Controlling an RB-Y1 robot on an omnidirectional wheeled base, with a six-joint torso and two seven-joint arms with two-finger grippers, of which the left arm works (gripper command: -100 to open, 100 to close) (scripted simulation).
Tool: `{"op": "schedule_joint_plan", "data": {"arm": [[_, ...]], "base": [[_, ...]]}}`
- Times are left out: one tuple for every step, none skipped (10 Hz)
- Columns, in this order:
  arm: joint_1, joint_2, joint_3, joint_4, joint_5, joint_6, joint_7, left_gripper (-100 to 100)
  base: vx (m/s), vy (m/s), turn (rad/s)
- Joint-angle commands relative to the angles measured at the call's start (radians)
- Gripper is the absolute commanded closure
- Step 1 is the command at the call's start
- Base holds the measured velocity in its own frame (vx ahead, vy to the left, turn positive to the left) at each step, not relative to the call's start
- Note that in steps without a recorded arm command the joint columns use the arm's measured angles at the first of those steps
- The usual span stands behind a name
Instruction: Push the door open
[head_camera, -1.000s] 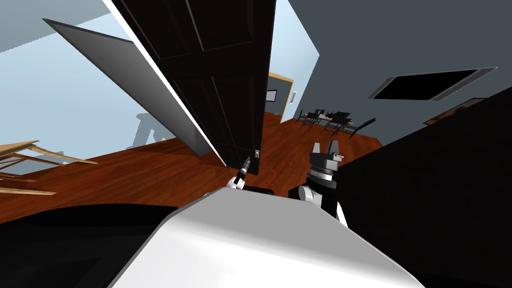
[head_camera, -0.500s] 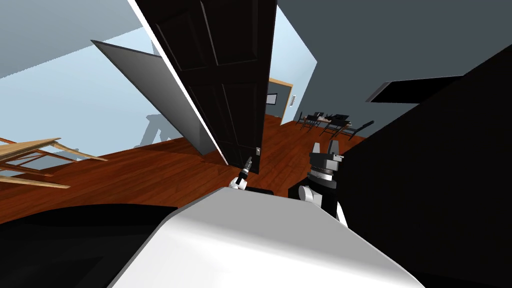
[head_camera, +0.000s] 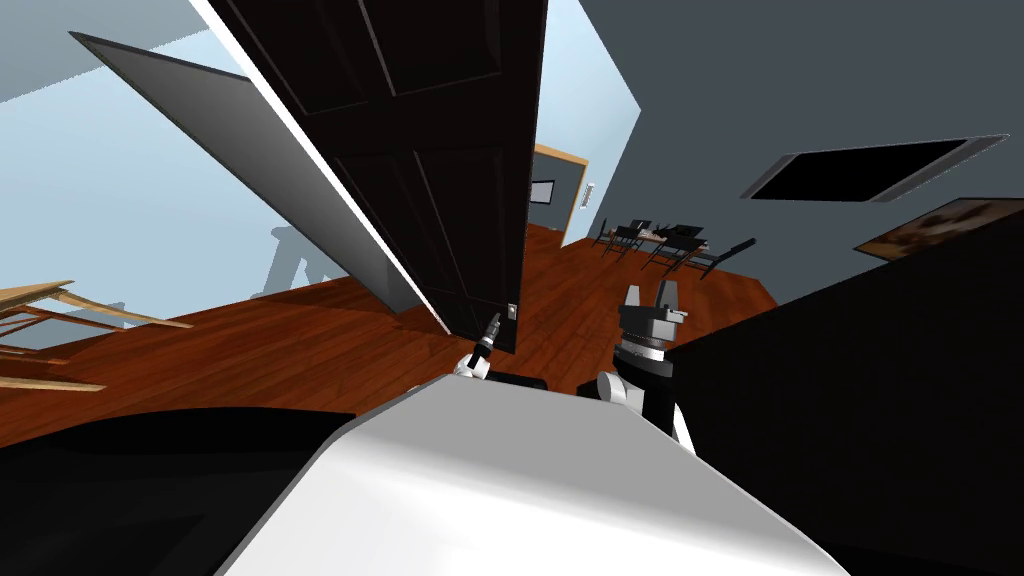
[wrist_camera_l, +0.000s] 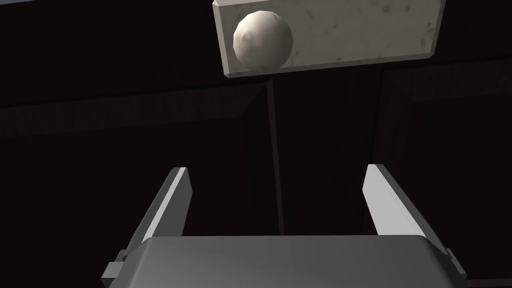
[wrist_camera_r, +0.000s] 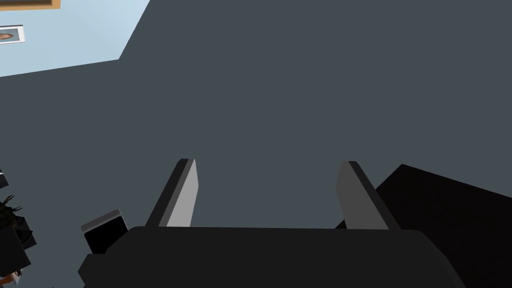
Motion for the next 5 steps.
{"op": "schedule_joint_plan", "data": {"arm": [[0.005,-0.005,0.002,-0.005,0.001,-0.002,-0.004,-100],[0.006,-0.013,0.003,-0.004,0.001,-0.005,-0.006,-100],[0.006,-0.023,0.005,-0.003,0.002,-0.007,-0.008,-100],[0.007,-0.041,0.007,-0.003,0.003,-0.010,-0.011,-100],[0.008,-0.058,0.008,-0.002,0.003,-0.012,-0.013,-100]], "base": [[0.182,-0.076,-0.026],[0.183,-0.070,-0.019],[0.188,-0.067,-0.019],[0.186,-0.061,-0.020],[0.171,-0.075,-0.024]]}}
